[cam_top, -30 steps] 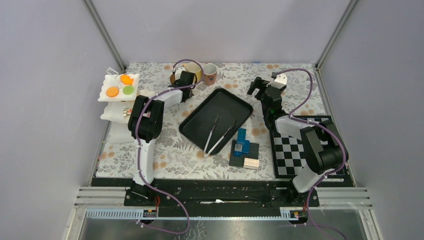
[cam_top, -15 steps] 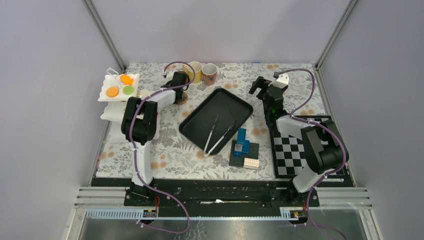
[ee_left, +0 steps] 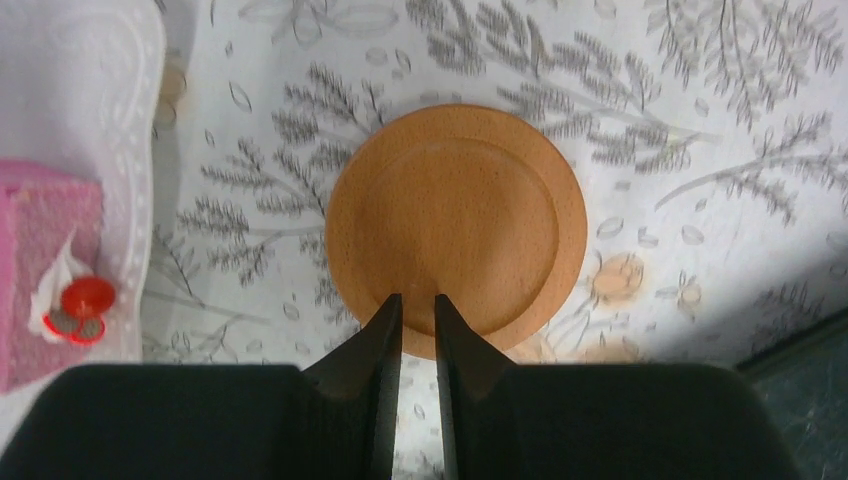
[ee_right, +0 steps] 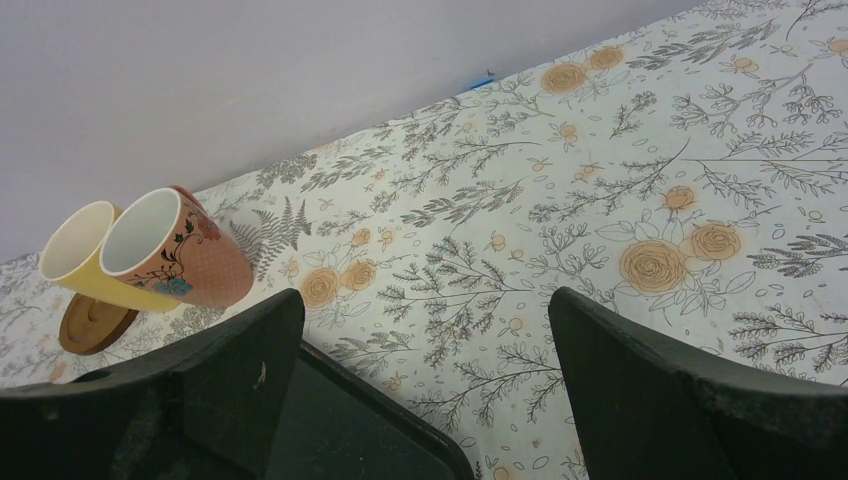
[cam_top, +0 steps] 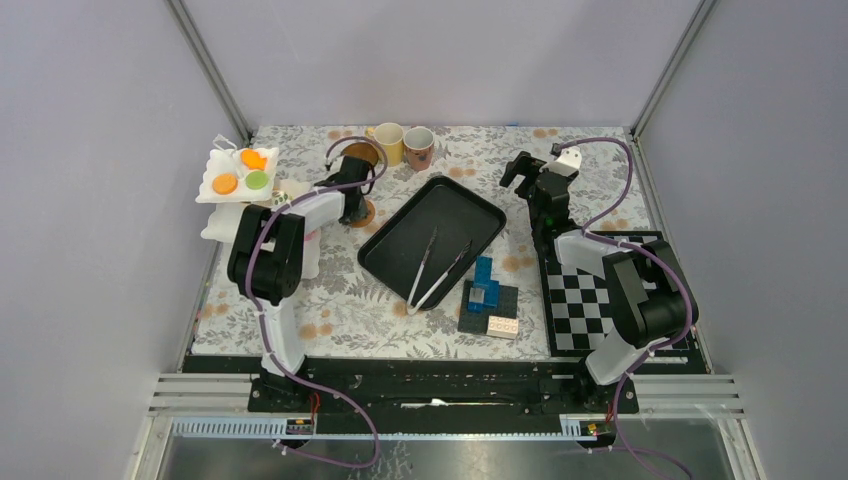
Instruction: Serve the afternoon tea
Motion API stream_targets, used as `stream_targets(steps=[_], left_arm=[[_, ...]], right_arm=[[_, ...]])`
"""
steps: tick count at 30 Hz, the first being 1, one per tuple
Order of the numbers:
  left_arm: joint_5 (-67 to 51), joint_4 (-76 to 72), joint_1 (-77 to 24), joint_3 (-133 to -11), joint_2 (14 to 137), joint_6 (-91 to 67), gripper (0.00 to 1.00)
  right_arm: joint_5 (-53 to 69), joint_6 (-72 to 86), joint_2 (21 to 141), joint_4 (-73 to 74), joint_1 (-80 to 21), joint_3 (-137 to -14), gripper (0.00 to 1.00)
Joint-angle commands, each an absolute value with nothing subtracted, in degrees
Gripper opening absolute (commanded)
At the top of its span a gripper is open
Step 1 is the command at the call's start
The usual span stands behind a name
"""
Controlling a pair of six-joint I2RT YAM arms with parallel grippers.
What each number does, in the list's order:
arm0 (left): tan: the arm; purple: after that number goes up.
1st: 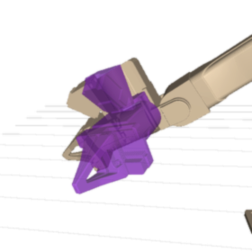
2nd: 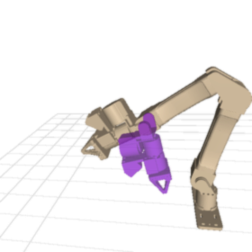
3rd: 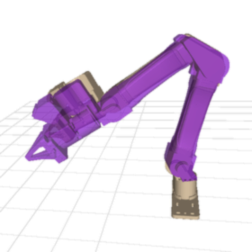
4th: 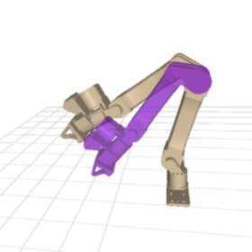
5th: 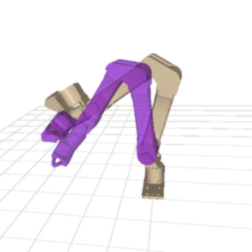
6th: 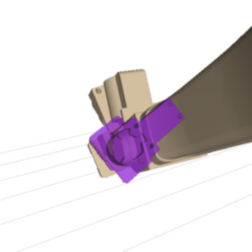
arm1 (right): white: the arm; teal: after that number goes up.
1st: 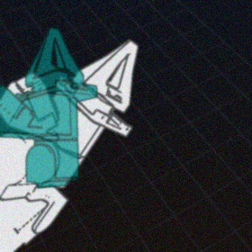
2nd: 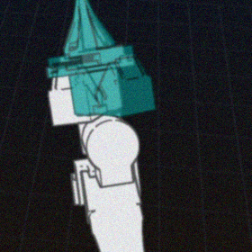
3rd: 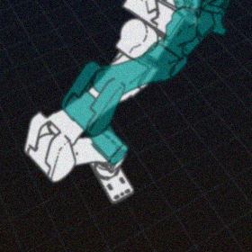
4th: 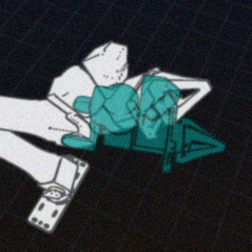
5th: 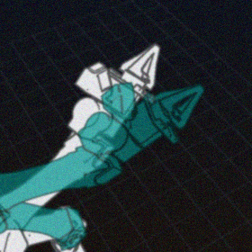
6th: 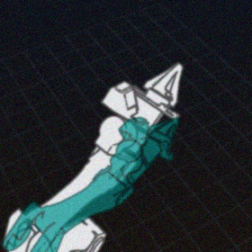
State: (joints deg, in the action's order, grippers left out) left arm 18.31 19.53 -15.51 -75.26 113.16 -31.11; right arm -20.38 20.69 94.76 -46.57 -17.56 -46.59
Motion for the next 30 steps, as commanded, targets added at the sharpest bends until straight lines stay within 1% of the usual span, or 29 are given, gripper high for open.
stream_targets(steps=[1,5,10,11,14,15,17,19,22,25,28,30], left_arm=[[16.32,25.49,-17.72,-70.94,110.08,-32.21,0.19],[17.93,24.32,-18.61,-71.93,109.33,-31.77,0.21],[22.59,26.54,-18.63,-79.75,112.21,-32.08,0.24],[23.81,25.95,-18.63,-80.29,111.55,-32.12,0.26],[25.48,20.29,-18.59,-80.04,108.04,-30.97,0.4],[26.21,17.97,-18.63,-79.83,107.17,-30.51,0.43],[27.8,13.4,-18.59,-80.23,106.82,-29.58,0.46],[29.66,10.85,-18.48,-82.01,108.38,-29.42,0.47],[31.72,5.49,-18.08,-83.9,111.92,-29.59,0.42],[33.65,1.57,-17.24,-86.36,115.63,-30.55,0.3],[34.55,0.35,-16.15,-89.81,119.75,-32.18,0.22],[32.94,0.71,-14.9,-92.76,122.98,-34.59,0.15]], right_arm=[[-20.33,21.44,93.14,-48.34,-17.14,-46.38,1.0],[-20.13,21.56,93.17,-48.34,-16.9,-46.2,1.0],[-19.82,21.75,93.33,-48.34,-16.38,-46.04,1.0],[-19.64,21.83,93.39,-48.34,-16.34,-46.05,0.99],[-18.8,22.07,93.98,-48.26,-16.02,-46.45,1.0],[-18.52,22.14,94.27,-48.13,-15.93,-46.72,1.0],[-18.09,22.41,94.73,-47.32,-15.83,-47.2,1.0],[-17.82,22.86,94.91,-46.99,-15.67,-47.45,1.0],[-17.42,23.11,95.1,-46.98,-15.56,-47.49,1.0],[-17.27,23.16,95.27,-46.93,-15.4,-47.55,1.0],[-16.93,23.42,95.44,-46.93,-15.22,-47.65,1.0],[-16.76,23.52,95.66,-46.93,-15.17,-47.68,1.0]])
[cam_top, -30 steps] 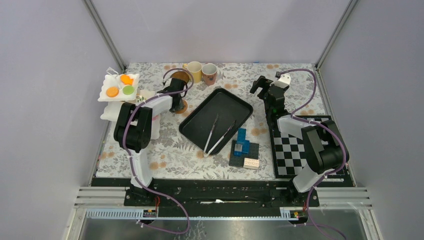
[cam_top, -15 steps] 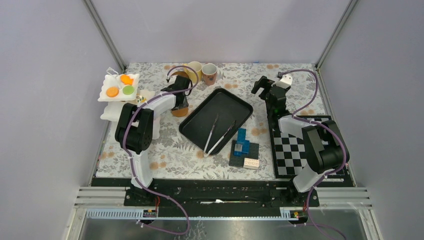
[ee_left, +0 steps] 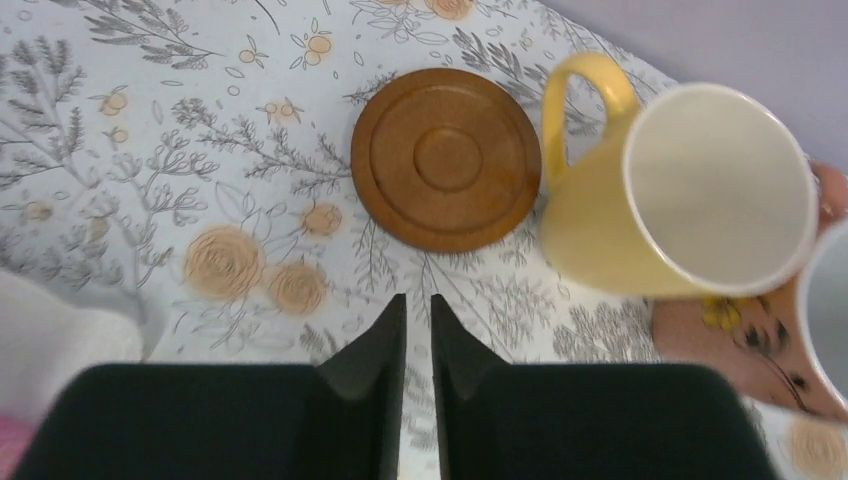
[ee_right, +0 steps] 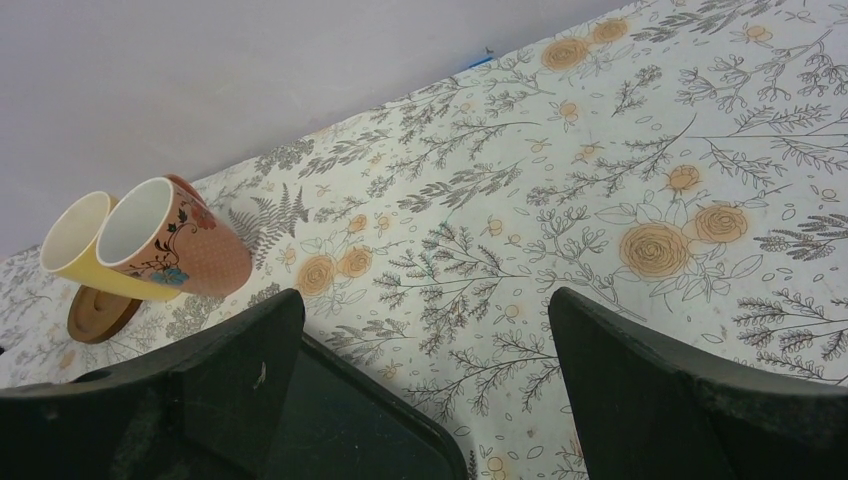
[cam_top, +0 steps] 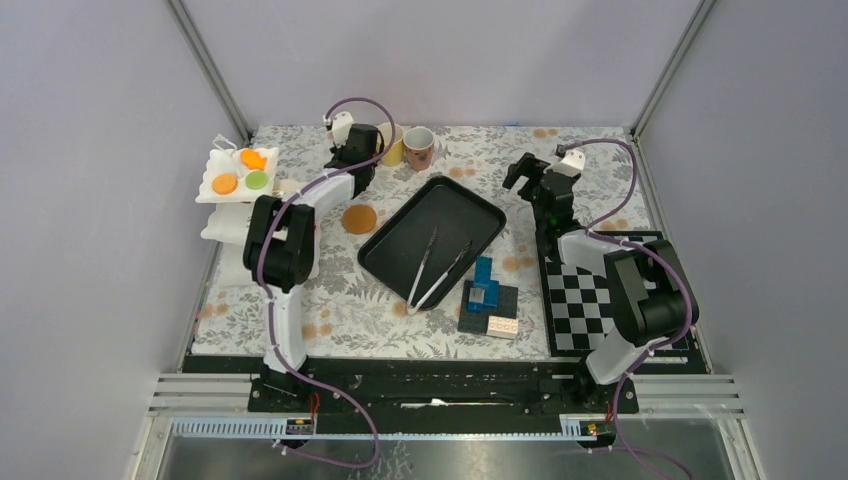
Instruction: Serve the afternoon tea
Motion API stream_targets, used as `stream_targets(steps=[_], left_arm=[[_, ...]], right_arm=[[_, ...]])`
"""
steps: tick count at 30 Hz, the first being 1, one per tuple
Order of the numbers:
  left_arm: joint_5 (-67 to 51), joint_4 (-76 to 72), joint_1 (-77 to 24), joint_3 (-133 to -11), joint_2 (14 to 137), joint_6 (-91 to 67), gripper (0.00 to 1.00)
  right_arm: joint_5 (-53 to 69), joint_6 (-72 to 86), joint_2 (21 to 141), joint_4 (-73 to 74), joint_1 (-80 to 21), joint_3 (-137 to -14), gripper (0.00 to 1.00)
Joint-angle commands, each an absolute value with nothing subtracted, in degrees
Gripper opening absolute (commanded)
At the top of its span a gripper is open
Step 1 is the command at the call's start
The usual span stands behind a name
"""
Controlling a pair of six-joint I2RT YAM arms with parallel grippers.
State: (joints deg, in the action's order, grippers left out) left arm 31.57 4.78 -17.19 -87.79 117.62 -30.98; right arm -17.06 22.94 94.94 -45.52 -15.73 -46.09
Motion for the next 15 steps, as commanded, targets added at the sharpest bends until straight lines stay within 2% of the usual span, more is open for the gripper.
stream_targets(steps=[1,4,15], left_arm=[[31.48,0.86,-14.33,-93.81,124.17,-35.76,0.1],[27.18,0.22,-12.53,-96.05,127.49,-39.27,0.0],[22.39,-4.74,-11.43,-99.08,133.41,-39.4,0.0]], right_arm=[[-16.66,23.51,95.77,-46.93,-15.06,-47.8,1.0],[-16.38,23.6,96.21,-46.87,-14.88,-48.0,0.99],[-14.86,24.62,97.85,-46.37,-14.42,-49.01,1.0]])
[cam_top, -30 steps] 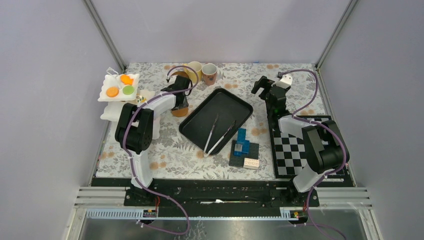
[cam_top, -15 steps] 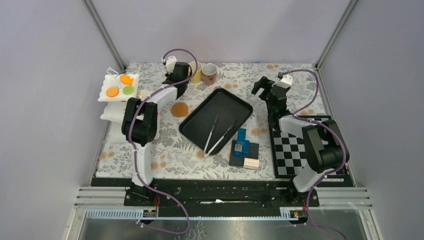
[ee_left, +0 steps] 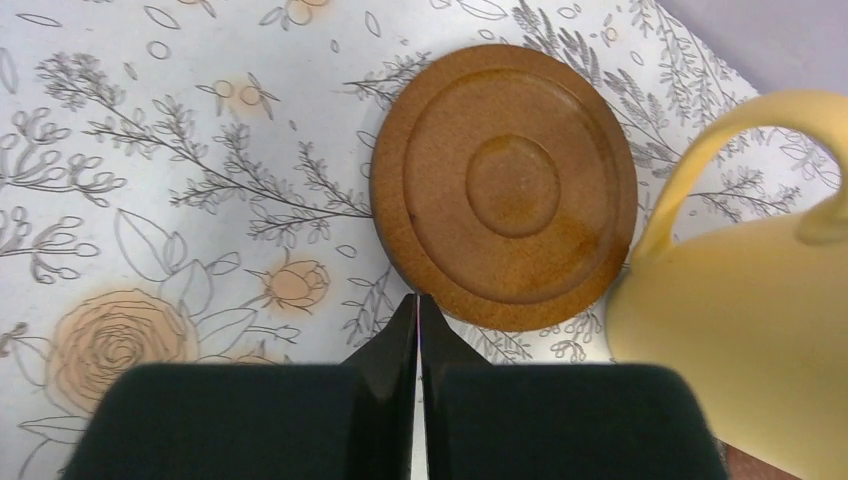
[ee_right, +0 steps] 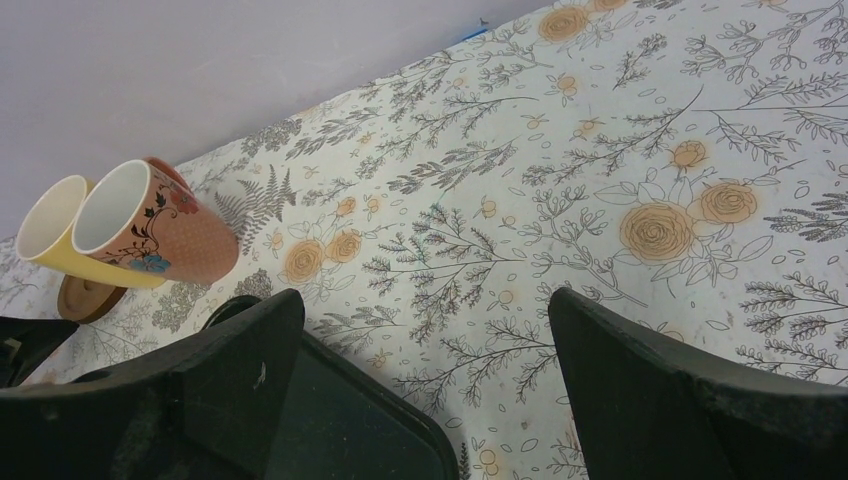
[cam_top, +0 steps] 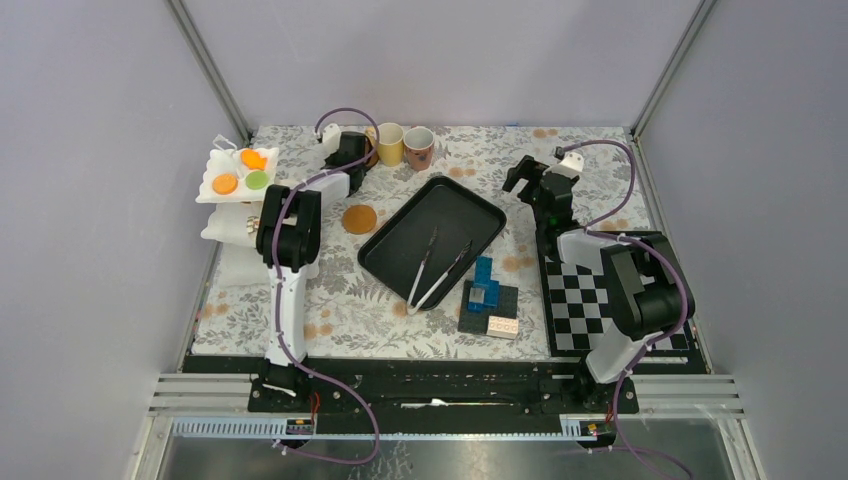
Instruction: Serve the afternoon tea
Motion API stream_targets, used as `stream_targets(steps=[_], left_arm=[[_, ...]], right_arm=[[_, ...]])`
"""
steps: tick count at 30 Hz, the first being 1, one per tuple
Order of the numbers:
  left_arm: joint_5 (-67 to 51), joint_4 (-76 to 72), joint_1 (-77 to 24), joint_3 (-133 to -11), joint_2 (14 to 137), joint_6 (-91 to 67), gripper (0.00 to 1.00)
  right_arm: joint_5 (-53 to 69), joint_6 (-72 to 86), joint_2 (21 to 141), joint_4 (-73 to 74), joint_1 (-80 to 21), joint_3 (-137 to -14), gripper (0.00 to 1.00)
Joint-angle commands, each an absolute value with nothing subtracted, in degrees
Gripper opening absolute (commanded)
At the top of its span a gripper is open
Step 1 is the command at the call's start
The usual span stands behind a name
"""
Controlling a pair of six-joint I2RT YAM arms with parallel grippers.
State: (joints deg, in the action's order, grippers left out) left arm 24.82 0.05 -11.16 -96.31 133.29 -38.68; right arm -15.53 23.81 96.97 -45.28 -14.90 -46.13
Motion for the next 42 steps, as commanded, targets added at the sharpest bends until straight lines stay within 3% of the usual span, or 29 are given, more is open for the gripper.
stream_targets(steps=[1,24,33,42], left_arm=[[22.29,-4.82,-11.38,-99.06,133.42,-39.3,0.0],[23.1,-17.05,-11.3,-89.58,126.94,-35.6,0.0],[23.21,-9.96,-10.59,-101.1,135.17,-38.03,0.0],[20.59,-2.14,-9.66,-104.2,137.81,-43.95,0.0]], right_arm=[[-14.73,24.76,98.01,-46.3,-14.42,-49.13,0.99],[-13.92,26.04,99.28,-44.66,-13.21,-50.03,1.0],[-13.56,27.24,98.97,-44.52,-12.49,-49.58,1.0],[-12.12,28.31,98.74,-44.09,-11.87,-49.52,1.0]])
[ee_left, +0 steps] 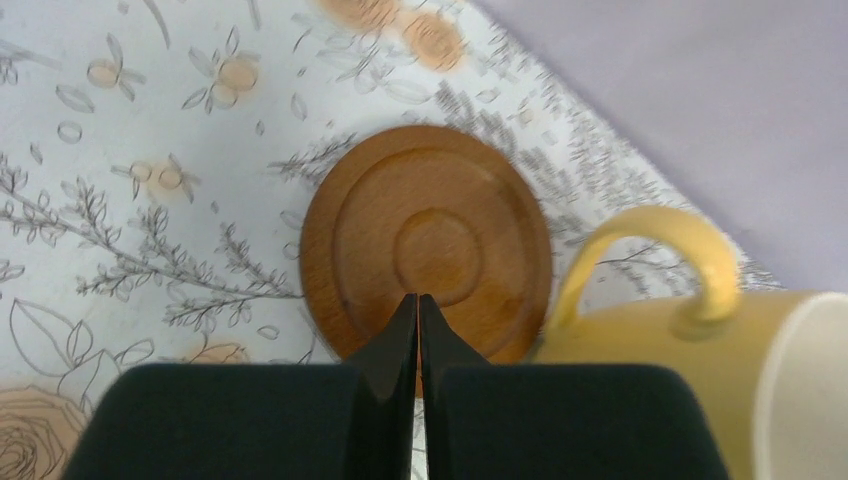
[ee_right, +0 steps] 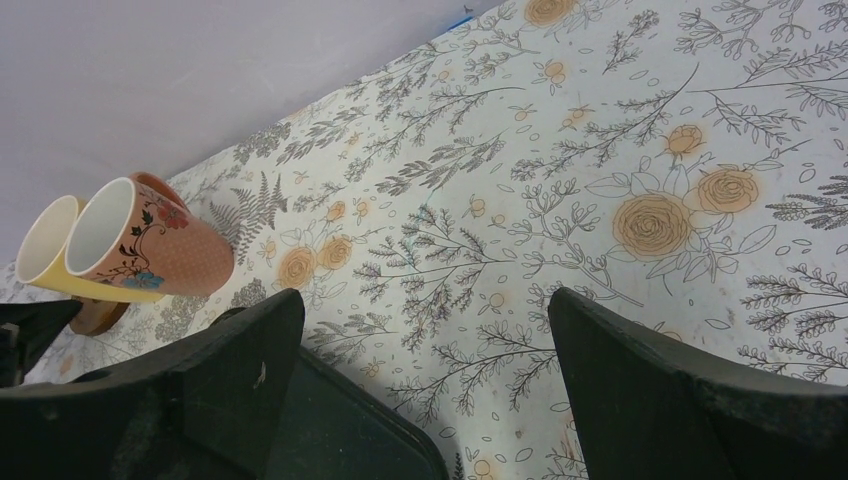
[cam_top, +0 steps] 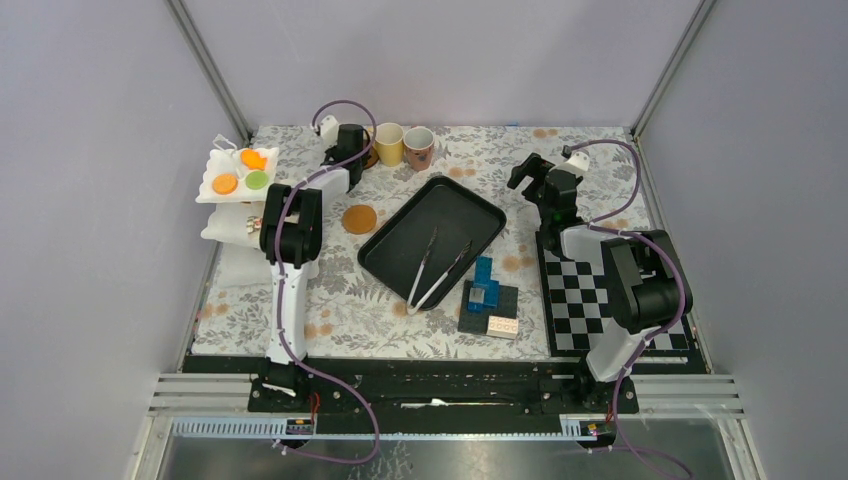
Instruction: Serve the afternoon tea
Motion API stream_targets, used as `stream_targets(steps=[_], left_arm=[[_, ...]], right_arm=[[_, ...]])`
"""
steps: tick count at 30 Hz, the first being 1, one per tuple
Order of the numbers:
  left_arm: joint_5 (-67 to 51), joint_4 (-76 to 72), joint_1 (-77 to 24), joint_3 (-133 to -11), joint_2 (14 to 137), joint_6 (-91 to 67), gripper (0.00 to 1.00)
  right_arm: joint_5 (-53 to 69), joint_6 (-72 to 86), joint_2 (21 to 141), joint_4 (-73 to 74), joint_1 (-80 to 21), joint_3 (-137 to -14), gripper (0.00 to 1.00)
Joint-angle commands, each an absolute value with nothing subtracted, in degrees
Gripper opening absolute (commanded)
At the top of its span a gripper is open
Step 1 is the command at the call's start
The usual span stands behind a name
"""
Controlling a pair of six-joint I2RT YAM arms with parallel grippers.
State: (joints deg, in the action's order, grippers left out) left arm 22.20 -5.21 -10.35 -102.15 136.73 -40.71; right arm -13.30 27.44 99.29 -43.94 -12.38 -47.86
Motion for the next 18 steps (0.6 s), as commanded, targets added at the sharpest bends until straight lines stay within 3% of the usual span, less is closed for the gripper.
stream_targets(steps=[1,12,18], left_arm=[[20.13,-2.08,-9.6,-103.75,137.83,-44.32,0.0],[19.48,11.41,-9.23,-101.83,134.4,-48.06,0.0],[21.77,12.04,-9.27,-93.87,128.72,-48.64,0.0]], right_arm=[[-12.2,28.41,98.53,-43.41,-11.77,-49.57,1.0],[-11.66,31.15,97.84,-45.63,-11.52,-47.94,1.0],[-10.51,31.34,98.04,-44.45,-11.45,-48.7,1.0]])
